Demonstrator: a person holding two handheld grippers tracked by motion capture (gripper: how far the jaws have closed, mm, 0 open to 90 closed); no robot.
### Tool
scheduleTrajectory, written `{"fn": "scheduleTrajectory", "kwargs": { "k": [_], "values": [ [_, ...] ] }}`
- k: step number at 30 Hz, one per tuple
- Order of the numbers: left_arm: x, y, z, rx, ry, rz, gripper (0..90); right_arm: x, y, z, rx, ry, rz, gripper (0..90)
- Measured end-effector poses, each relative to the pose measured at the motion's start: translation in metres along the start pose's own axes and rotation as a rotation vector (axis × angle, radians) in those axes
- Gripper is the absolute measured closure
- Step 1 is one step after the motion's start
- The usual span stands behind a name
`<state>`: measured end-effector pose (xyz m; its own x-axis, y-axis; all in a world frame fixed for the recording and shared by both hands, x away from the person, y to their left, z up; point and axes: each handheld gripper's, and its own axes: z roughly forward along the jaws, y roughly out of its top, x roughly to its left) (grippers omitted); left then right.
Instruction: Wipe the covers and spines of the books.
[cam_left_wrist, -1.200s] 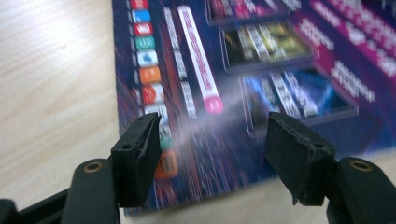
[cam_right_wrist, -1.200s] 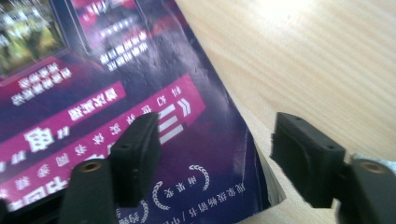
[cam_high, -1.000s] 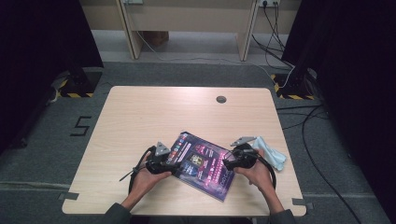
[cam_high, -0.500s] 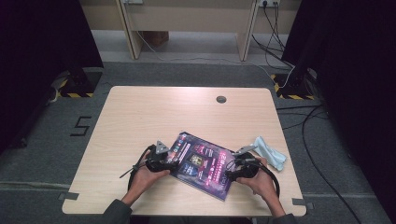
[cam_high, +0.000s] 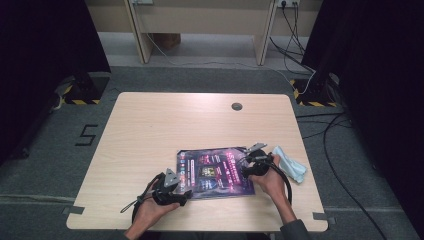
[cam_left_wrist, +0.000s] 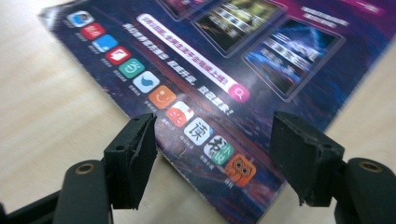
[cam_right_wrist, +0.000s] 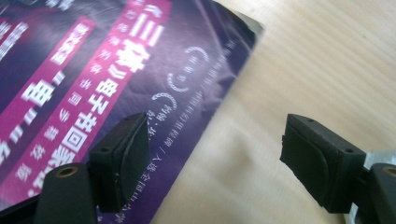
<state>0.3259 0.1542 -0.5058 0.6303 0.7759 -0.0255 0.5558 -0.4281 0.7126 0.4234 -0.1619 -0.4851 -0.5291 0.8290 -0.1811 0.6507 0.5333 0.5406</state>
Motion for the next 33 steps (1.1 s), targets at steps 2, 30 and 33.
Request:
{"fn": "scheduleTrajectory", "kwargs": {
  "k": [2,30,33],
  "values": [
    [-0.003,-0.002,-0.001,-0.004,-0.007,-0.016,30.9,-0.002,0.000,0.002,-0.013,0.004,0.019,24.2],
    [-0.049,-0.005,-0.005,0.045,-0.200,0.067,33.6,0.005,0.002,0.003,-0.064,0.052,-0.021,46.3],
    [-0.047,-0.004,-0.006,0.018,-0.221,0.044,35.8,0.000,-0.001,0.002,-0.057,0.077,0.018,39.8]
  ]
}}
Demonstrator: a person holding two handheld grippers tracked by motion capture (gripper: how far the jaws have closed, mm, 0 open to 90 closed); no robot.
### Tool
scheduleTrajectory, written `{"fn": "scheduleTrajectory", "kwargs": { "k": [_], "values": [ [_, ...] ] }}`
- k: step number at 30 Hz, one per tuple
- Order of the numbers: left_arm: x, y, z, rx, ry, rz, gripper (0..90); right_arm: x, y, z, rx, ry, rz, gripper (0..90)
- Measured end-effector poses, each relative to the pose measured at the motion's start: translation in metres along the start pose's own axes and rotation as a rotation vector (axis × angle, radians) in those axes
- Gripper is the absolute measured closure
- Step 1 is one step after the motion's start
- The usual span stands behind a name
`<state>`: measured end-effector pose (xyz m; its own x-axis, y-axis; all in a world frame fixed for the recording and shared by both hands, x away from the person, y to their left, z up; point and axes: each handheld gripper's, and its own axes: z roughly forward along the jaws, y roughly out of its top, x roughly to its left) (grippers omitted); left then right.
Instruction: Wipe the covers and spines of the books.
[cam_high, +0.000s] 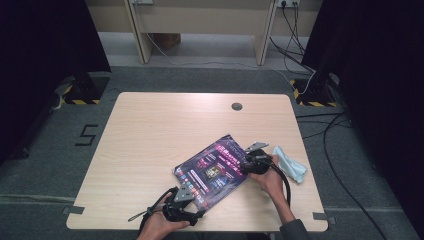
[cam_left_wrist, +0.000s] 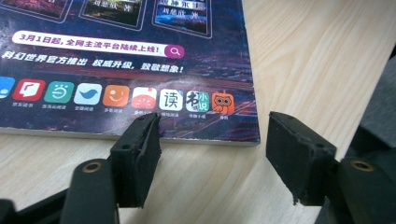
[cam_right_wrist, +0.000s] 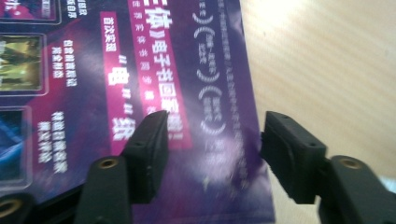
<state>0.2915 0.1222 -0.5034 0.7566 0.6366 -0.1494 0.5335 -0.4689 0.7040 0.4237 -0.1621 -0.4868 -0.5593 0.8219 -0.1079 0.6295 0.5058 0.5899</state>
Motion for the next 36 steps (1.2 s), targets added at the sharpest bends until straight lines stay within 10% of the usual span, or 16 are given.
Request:
{"fn": "scheduleTrajectory", "kwargs": {
  "k": [7,12,20,29,36],
  "values": [
    [0.021,0.008,-0.008,-0.068,0.082,-0.019,31.7,-0.002,-0.017,-0.020,-0.027,0.092,0.065,37.3],
    [0.058,0.019,-0.005,-0.094,0.217,-0.053,29.5,0.005,-0.033,-0.034,-0.032,0.168,0.119,36.0],
    [0.095,0.034,0.014,-0.041,0.312,-0.033,33.0,0.017,-0.034,-0.026,-0.011,0.207,0.089,34.4],
    [0.088,0.028,0.010,-0.021,0.229,-0.077,40.3,0.015,-0.028,-0.017,-0.018,0.158,0.109,32.7],
    [0.055,0.014,0.002,0.014,0.144,-0.063,39.3,0.015,-0.017,-0.007,-0.009,0.104,0.079,31.6]
  ]
}}
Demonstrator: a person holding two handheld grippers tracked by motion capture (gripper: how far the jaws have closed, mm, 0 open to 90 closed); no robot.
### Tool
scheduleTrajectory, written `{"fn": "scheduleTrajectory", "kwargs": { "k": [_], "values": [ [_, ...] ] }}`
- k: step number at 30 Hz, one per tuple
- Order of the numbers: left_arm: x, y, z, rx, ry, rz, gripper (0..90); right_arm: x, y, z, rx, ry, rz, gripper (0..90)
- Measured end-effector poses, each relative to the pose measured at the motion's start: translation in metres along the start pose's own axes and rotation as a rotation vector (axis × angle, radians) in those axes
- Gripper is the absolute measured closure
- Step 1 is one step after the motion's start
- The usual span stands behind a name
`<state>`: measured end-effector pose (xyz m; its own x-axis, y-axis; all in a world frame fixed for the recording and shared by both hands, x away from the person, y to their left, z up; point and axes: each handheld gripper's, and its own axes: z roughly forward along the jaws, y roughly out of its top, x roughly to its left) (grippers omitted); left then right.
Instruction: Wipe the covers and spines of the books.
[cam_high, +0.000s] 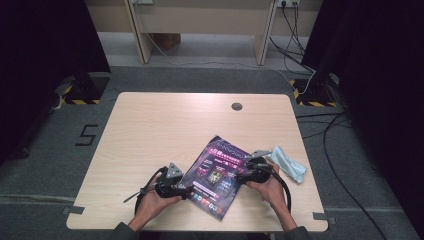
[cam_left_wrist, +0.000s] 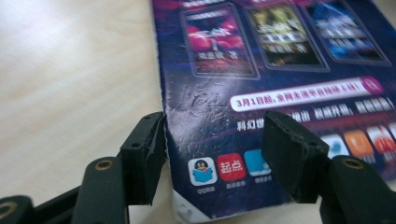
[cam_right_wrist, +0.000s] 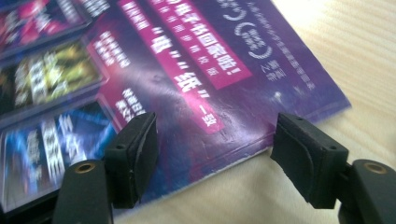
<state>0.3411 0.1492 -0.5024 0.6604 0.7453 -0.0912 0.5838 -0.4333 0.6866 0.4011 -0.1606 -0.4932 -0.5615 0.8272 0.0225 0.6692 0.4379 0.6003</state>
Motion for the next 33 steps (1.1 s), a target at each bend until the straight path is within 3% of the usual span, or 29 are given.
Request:
{"fn": "scheduleTrajectory", "kwargs": {
  "k": [2,13,16,21,30,33],
  "values": [
    [-0.006,-0.004,-0.002,-0.003,-0.012,-0.005,39.3,0.000,0.002,0.003,-0.006,-0.002,0.020,31.8],
    [-0.036,-0.013,-0.007,-0.015,-0.053,0.035,39.1,-0.007,0.011,0.009,-0.025,-0.053,0.013,32.9],
    [-0.045,-0.014,-0.007,-0.017,-0.055,0.065,39.4,-0.007,0.013,0.010,-0.028,-0.069,0.002,33.0],
    [-0.047,-0.015,-0.007,-0.014,-0.077,0.059,39.3,-0.007,0.015,0.012,-0.032,-0.084,-0.017,33.8],
    [-0.048,-0.016,-0.008,-0.028,-0.103,0.065,38.0,-0.009,0.016,0.013,-0.039,-0.070,0.000,33.4],
    [-0.047,-0.015,-0.010,-0.053,-0.110,0.067,33.4,-0.013,0.017,0.007,-0.050,-0.027,0.011,32.4]
  ]
}}
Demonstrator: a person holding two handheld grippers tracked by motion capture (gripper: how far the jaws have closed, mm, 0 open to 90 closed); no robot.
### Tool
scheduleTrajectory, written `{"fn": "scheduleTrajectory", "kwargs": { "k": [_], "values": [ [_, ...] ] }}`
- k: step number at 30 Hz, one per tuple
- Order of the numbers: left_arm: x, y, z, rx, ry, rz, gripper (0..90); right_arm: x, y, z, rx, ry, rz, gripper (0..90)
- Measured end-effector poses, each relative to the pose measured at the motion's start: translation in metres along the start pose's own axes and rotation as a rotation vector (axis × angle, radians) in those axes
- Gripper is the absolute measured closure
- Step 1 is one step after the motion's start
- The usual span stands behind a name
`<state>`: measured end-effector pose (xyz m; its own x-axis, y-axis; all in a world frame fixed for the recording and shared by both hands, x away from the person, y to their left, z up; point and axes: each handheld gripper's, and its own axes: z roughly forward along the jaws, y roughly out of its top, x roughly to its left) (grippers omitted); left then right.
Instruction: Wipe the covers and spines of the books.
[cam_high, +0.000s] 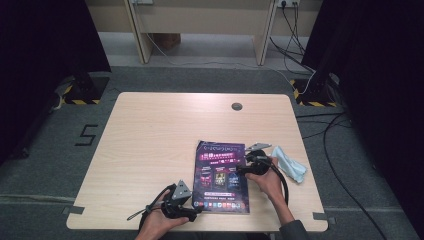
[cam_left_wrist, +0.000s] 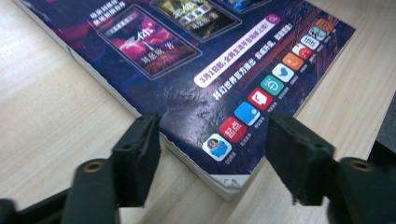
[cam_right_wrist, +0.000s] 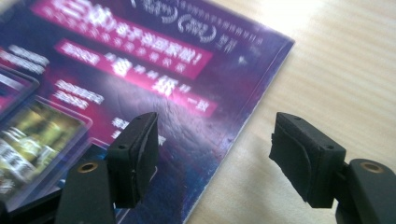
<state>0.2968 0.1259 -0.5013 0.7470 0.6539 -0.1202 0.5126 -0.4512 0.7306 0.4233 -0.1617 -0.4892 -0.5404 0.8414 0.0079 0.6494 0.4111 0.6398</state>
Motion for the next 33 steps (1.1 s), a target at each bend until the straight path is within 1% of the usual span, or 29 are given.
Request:
{"fn": "scheduleTrajectory", "kwargs": {
  "k": [1,4,5,6,8,9,11,13,14,16,17,18,19,20,21,22,23,25,27,29,32,33],
  "values": [
    [0.001,0.000,-0.001,-0.012,-0.007,-0.004,32.4,-0.003,0.001,-0.004,-0.014,-0.006,0.011,31.9],
    [0.004,0.000,-0.005,-0.027,-0.019,-0.012,27.9,-0.014,0.003,-0.018,-0.048,-0.015,0.051,29.8],
    [0.004,0.000,-0.005,-0.027,-0.019,-0.012,26.9,-0.019,0.002,-0.021,-0.057,-0.016,0.054,29.2],
    [0.005,-0.001,-0.006,-0.027,-0.019,-0.016,26.9,-0.019,0.002,-0.021,-0.057,-0.016,0.054,29.2],
    [0.009,-0.003,-0.009,-0.029,-0.017,-0.034,24.5,-0.028,0.000,-0.029,-0.065,-0.023,0.069,27.4],
    [0.014,-0.005,-0.013,-0.029,-0.005,-0.046,23.8,-0.035,-0.002,-0.036,-0.069,-0.032,0.066,25.1],
    [0.019,-0.008,-0.015,-0.027,0.000,-0.061,23.4,-0.042,-0.005,-0.043,-0.073,-0.040,0.060,25.1],
    [0.025,-0.009,-0.018,-0.026,0.015,-0.070,23.2,-0.050,-0.008,-0.049,-0.088,-0.061,0.061,25.2],
    [0.028,-0.010,-0.018,-0.026,0.026,-0.070,23.1,-0.054,-0.010,-0.052,-0.090,-0.062,0.068,25.4],
    [0.033,-0.011,-0.019,-0.022,0.047,-0.070,23.1,-0.060,-0.013,-0.056,-0.094,-0.065,0.074,28.6],
    [0.036,-0.012,-0.019,-0.016,0.058,-0.069,22.9,-0.064,-0.014,-0.058,-0.092,-0.077,0.068,29.7],
    [0.038,-0.012,-0.019,-0.013,0.066,-0.071,22.7,-0.066,-0.015,-0.060,-0.085,-0.087,0.076,30.6],
    [0.040,-0.012,-0.019,-0.009,0.073,-0.071,22.5,-0.069,-0.016,-0.061,-0.085,-0.095,0.078,32.3],
    [0.040,-0.012,-0.019,-0.009,0.073,-0.071,22.5,-0.069,-0.016,-0.061,-0.085,-0.095,0.078,32.3],
    [0.043,-0.013,-0.018,-0.006,0.084,-0.068,22.5,-0.076,-0.018,-0.063,-0.083,-0.112,0.076,36.6],
    [0.043,-0.013,-0.018,-0.006,0.084,-0.068,22.4,-0.078,-0.020,-0.065,-0.080,-0.120,0.086,38.5],
    [0.045,-0.014,-0.017,0.000,0.092,-0.075,22.3,-0.081,-0.021,-0.065,-0.078,-0.123,0.084,40.7],
    [0.047,-0.015,-0.017,0.008,0.098,-0.081,21.9,-0.085,-0.024,-0.066,-0.069,-0.134,0.074,43.3],
    [0.048,-0.015,-0.017,0.006,0.101,-0.089,21.9,-0.090,-0.027,-0.067,-0.058,-0.145,0.090,45.8],
    [0.048,-0.014,-0.017,0.004,0.101,-0.090,21.9,-0.093,-0.030,-0.067,-0.050,-0.158,0.090,47.9],
    [0.048,-0.014,-0.016,0.001,0.097,-0.090,21.9,-0.096,-0.033,-0.066,-0.042,-0.152,0.096,50.1],
    [0.048,-0.014,-0.016,0.000,0.095,-0.090,21.9,-0.098,-0.035,-0.065,-0.032,-0.157,0.099,52.7]
  ]
}}
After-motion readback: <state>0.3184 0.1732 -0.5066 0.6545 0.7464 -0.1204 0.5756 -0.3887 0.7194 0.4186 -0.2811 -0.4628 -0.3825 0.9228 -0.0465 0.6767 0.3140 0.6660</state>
